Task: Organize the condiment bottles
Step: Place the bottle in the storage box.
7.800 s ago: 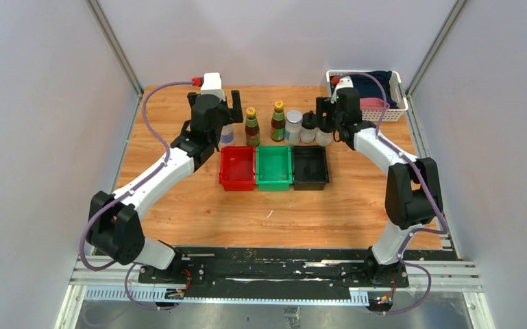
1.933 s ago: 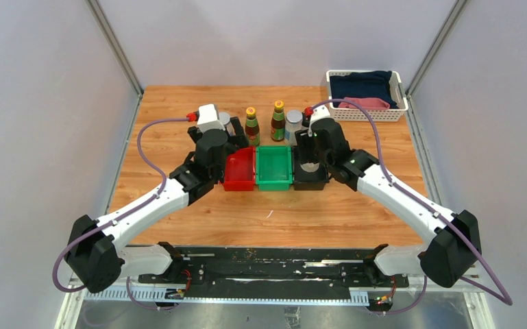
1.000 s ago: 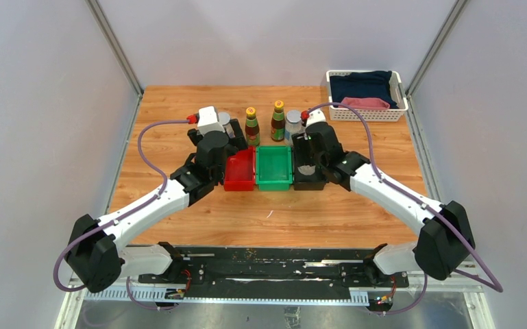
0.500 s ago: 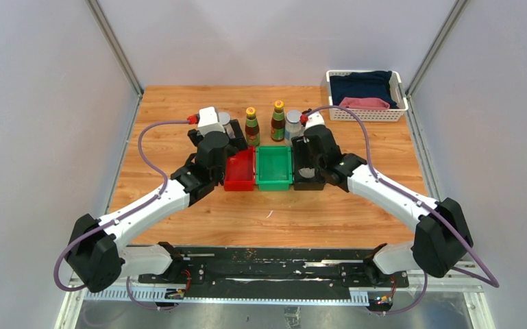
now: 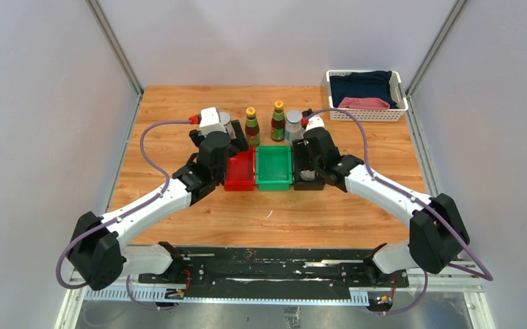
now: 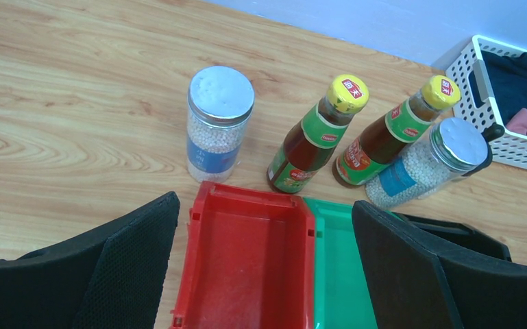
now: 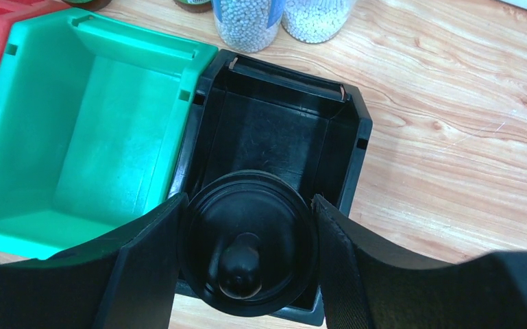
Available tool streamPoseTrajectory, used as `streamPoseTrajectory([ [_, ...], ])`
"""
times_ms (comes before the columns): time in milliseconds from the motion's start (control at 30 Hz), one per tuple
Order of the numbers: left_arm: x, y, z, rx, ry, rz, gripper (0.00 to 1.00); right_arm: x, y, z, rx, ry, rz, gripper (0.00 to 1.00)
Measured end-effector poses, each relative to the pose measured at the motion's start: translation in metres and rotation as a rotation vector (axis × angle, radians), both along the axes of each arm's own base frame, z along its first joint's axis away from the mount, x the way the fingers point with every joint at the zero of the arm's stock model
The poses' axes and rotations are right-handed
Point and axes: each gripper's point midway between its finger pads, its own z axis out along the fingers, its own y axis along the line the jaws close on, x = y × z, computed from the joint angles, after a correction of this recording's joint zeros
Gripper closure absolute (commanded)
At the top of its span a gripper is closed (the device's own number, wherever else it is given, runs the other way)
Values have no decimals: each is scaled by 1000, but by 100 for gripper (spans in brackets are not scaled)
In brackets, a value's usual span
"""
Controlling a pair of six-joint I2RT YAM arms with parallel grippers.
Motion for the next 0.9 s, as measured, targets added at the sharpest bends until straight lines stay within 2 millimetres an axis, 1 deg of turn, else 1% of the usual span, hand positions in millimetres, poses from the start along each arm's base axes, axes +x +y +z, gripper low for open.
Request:
streamPoseTrajectory([
  [400, 0, -1, -2, 1, 4, -2, 0, -1, -1, -10, 21, 14, -7, 100],
  [667, -1, -4, -2, 1, 4, -9, 0, -6, -3, -22, 29, 38, -17, 100],
  [900, -2, -6, -3, 3, 6, -14, 0, -8, -1, -27, 51, 47, -20, 100],
])
